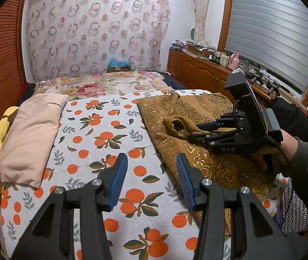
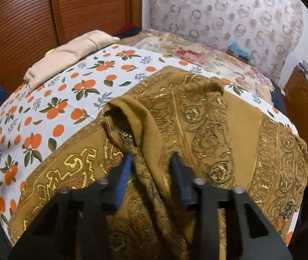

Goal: Fold small clothes

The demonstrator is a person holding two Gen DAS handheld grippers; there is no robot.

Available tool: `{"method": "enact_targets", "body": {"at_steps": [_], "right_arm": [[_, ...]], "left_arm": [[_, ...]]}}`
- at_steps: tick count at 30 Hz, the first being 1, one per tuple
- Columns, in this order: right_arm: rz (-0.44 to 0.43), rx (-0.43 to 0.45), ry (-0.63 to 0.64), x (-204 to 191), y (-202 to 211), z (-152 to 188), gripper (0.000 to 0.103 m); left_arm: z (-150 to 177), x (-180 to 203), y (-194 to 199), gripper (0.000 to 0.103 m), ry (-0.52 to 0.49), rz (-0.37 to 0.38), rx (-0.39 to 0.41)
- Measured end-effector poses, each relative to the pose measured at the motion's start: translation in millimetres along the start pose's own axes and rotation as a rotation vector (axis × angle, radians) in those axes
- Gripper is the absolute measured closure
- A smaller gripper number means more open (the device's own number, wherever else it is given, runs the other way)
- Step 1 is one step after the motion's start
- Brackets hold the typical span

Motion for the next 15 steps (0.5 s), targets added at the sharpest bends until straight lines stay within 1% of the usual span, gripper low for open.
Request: {"method": "enact_targets", "body": {"at_steps": [1,2,3,10,15], "right_arm": [[0.002,0.005,-0.007,2,2,0,0.089],[-0.001,0.017,-0.02,6,4,-1,0.096],[-0.002,0.031,-0.029,7,8,-3,0.098],[0.049,0.176,-0.101,45,55,-28,0.1],[0.114,0.226,-0.147,87,83,-43,0.1]], "left_arm": [[0,1,-1,0.057,-0.002,0.004,0.001],[0,2,-2,0.057,-0.004,0.004,0.0],[1,3,-3,0.057,-0.006,0.004,-0.001],[4,8,-7,0.057,-0.012,0.013,-0.01],[9,13,-10,0.057,-0.013,0.027,-0.019]]}}
Point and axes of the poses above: each gripper's, at about its wrist camera, not at the fingertips, and y roughly against the way its jaws point, x to its right, z to its underside, the point moved 10 cm from there along -y, roughly the way its jaws point, and after that the axes turned 2 degrees about -y, right-handed, at the moved point
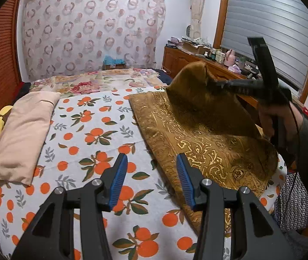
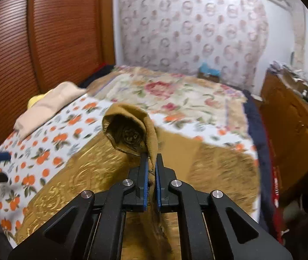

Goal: Fold small clothes

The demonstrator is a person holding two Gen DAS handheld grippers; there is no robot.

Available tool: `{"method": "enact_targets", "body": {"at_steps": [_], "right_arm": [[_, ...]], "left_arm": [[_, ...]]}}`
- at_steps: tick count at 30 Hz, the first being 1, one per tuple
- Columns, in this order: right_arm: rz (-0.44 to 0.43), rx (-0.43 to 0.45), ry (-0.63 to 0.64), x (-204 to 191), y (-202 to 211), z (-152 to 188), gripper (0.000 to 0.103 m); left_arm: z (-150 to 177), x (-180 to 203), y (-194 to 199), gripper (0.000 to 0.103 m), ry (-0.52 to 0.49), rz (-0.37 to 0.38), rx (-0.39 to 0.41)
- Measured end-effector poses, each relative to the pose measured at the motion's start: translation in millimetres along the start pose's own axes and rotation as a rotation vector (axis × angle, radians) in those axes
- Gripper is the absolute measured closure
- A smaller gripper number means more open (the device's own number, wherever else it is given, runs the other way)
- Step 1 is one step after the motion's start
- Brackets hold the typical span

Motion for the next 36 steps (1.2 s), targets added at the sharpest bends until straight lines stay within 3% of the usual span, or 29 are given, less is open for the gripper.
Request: {"method": "enact_targets", "body": {"at_steps": [6,13,17,18,28,36], "right_arm": [[0.11,-0.009,-0.048,59,-3,-9,0.101],[0.202,-0.103,-0.179,121,-29,3,0.099],[0.269,-0.109,-0.222,143,-28,7,0.092],[0.276,-0.104,-0.228,147,-24,7,0.082],[0.189,-0.132,-0.18,131,-17,19,0.071],[0.118,-0.168,-0.328,145,-58,17,0.068]], "left_arm": [[4,9,-5,0.057,-0.014,0.012,-0.012],[7,9,-9,0.057,-0.006,0.02,-0.026],[10,11,-11,0.057,-0.01,0.024,-0.033],[10,12,-12,0.057,-0.01,0.025,-0.034],[14,25,-26,0.057,-0.008,0.051,-0.06],[21,30,-35,0.057,-0.018,0.057,-0.09]]}}
Point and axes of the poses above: each gripper's, at about its wrist camera, not at the fingertips, and y roughly against the way its jaws point, x to its right, z to its underside, the point moved 10 cm from there along -y, roughly the way its jaws point, and after that the axes turned 2 degrees about -y, right-handed, at the moved point
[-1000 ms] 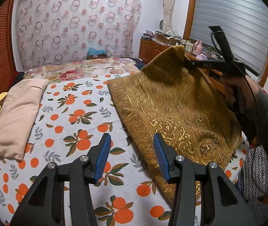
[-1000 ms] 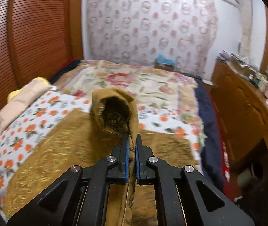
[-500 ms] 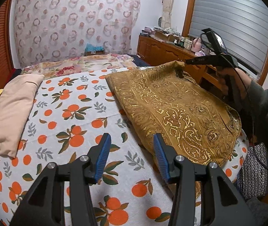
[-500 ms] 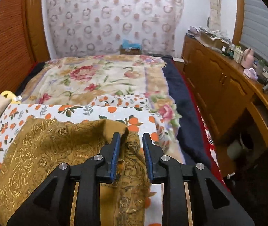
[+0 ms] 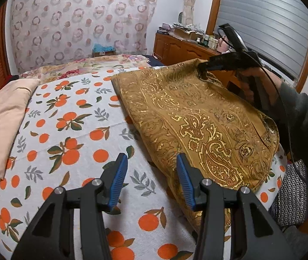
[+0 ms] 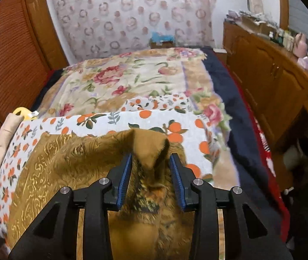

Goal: Fold small clothes

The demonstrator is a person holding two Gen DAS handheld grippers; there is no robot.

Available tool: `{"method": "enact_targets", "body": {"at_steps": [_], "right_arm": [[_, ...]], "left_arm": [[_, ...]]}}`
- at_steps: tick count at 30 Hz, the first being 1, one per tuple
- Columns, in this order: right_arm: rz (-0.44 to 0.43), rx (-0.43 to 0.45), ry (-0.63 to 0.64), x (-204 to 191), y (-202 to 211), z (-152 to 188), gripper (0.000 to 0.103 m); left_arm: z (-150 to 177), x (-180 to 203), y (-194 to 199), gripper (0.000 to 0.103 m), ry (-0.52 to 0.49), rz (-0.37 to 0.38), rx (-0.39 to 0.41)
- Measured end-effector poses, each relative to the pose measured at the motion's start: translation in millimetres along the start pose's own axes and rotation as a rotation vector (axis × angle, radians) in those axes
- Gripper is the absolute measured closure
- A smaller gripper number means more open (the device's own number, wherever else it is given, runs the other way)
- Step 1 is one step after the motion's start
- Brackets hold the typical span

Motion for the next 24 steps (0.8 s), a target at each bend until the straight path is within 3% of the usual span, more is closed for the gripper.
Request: {"method": "enact_targets", "body": {"at_steps": [3,4,5,8,10,13,15,17,19,24], "right_arm": [[0.009,0.005,0.013,-2,-6,-4,0.071],[0.001,0.019,0.019,-4,-5,-6,0.08],[0.002,0.035,0.029,-5,-3,-9,0.1],[0.077,0.123,0.037,4,14,-24,0.102],[0.164,0.186,-0.032,25,30,-36,0.102],[0.21,0.155,-0.025,34,31,-37,0.096],[0.235,0.14,0.018,36,33,-34,0.08],[0.23,0.108,0.04,37,36,-26,0.069],[0.215,0.092,0.062,36,44,-13,0.069],[0.081,0.065,0.141,7,81,50,0.069]], "left_arm": [[4,1,-2,0.057,-0.003,0.003,-0.009],[5,2,-3,0.057,-0.003,0.005,-0.01],[5,2,-2,0.057,-0.003,0.005,-0.011],[6,2,-3,0.057,-0.004,0.007,-0.013],[7,2,-3,0.057,-0.002,0.008,-0.013],[6,3,-4,0.057,0.0,0.012,-0.013],[6,4,-3,0.057,-0.004,0.012,-0.012],[5,5,-3,0.057,-0.005,0.013,-0.012],[5,6,-1,0.057,-0.008,0.015,-0.007],[5,11,3,0.057,-0.011,0.029,0.0]]}}
Point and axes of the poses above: each gripper's, at about its wrist camera, not at the fingertips, and y roughly against the way its jaws point, x to its right, z to its underside, the point moved 10 cm from there along -y, roughly the way its jaws point, and after that the axes turned 2 degrees about -y, right-handed, at the moved point
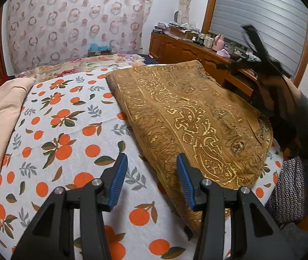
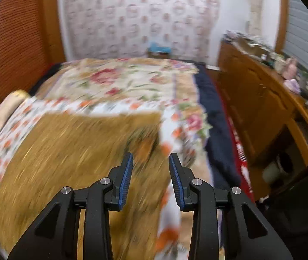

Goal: Fold small clothes

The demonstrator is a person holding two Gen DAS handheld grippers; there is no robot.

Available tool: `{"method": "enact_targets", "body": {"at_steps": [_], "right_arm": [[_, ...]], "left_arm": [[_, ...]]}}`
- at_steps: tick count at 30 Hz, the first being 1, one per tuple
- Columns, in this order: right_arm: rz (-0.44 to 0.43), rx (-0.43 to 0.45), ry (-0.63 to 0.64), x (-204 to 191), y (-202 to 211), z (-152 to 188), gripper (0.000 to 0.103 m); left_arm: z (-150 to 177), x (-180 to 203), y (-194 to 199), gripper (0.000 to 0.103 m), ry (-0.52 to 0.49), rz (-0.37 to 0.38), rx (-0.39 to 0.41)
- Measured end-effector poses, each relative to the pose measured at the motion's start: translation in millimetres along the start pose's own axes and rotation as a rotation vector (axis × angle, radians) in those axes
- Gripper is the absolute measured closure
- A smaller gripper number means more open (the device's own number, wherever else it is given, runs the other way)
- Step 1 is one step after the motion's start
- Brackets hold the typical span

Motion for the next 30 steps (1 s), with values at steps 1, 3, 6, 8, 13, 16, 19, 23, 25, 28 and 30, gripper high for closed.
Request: {"method": "enact_targets", "body": {"at_steps": [1,3,6,8,13,16,19,23,25,28,30], "right_arm": [[-0.025,-0.006,0.015,-8,10,15,0.069],[-0.062,-0.012,0.027,-22,26,41,0.069],[-0.093,-0.029,0.038,-39,45,82,0.069],[-0.082,-0.033,0.054,-46,50,99,0.069],[-0.065,-0.049,0.041,-53,55,127,0.069],[-0.058,-0.041,0.03,-50,58,130,0.069],[-0.072,-0.032,0.023,-50,59,133,0.07],[-0.078,0.005,0.029,-51,64,133,0.093],[-0.106,0.042,0.022,-51,73,130,0.098],[-0.086,0.12,0.0,-44,95,120,0.1],[-0.073,0.162,-0.023,-35,110,115,0.1]], "left_arm": [[1,1,-1,0.057,-0.003,0.002,-0.004],[2,5,-5,0.057,-0.008,0.003,-0.013],[4,7,-10,0.057,-0.008,0.004,-0.029],[5,9,-13,0.057,-0.007,0.012,-0.039],[7,10,-17,0.048,-0.015,0.006,-0.059],[11,10,-19,0.044,-0.014,0.006,-0.08],[16,8,-24,0.044,-0.006,0.001,-0.1],[21,8,-27,0.044,0.0,-0.003,-0.12],[20,9,-25,0.044,0.003,0.0,-0.114],[18,10,-19,0.044,0.01,0.012,-0.099],[17,13,-15,0.044,0.015,0.027,-0.095]]}}
Point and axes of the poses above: each gripper's, at about its wrist camera, not at the fingertips, and y roughly against the way its jaws point, x to its right, z to its underside, the point moved 10 cm from there along -y, roughly the way its jaws point, and after that the axes turned 2 degrees about -y, right-handed, at the moved point
